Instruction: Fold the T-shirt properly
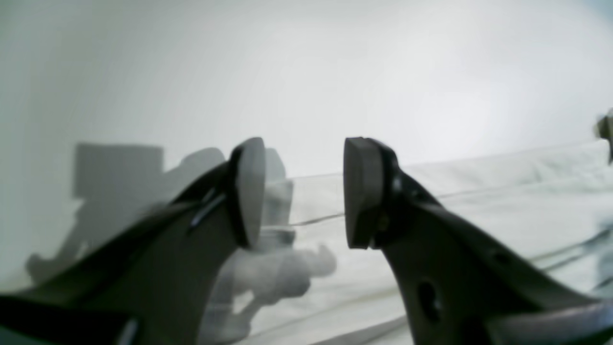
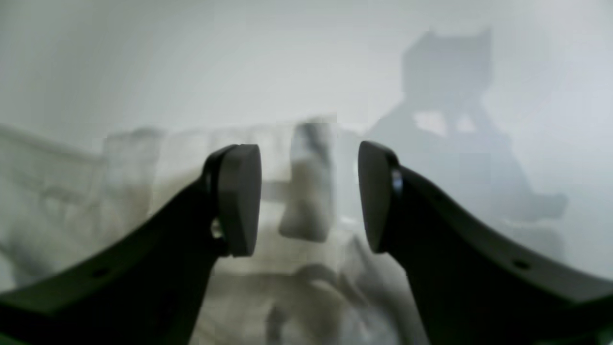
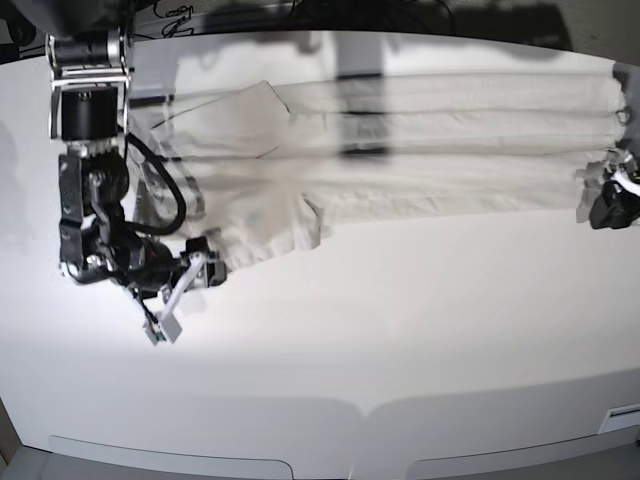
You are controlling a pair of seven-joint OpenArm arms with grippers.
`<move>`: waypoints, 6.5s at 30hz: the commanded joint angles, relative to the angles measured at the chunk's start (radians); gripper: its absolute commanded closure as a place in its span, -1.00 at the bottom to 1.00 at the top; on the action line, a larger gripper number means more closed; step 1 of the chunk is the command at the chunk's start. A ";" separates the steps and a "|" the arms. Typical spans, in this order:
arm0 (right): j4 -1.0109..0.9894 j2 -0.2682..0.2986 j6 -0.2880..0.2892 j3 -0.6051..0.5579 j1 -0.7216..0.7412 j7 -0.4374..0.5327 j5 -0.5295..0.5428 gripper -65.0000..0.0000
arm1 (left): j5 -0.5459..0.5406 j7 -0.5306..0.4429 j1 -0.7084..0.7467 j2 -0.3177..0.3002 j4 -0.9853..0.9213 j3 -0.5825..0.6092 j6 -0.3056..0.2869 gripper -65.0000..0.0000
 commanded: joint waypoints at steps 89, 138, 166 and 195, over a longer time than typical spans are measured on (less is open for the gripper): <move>0.155 -0.198 0.065 0.004 -0.201 -0.447 0.557 1.00 | 0.064 -0.047 -0.011 0.101 0.023 -0.008 -0.008 0.18; 0.498 -0.008 0.060 0.163 -0.262 -0.314 0.272 0.14 | 0.061 0.071 0.159 -0.107 0.023 -0.039 0.161 0.18; 0.498 -0.008 0.060 0.163 -0.286 -0.298 0.273 0.14 | -0.385 0.195 0.219 -0.084 -0.330 -0.230 -0.044 0.17; 0.499 -0.016 0.061 0.163 -0.309 -0.299 0.398 0.14 | -0.426 0.218 0.098 0.027 -0.343 -0.230 -0.044 1.00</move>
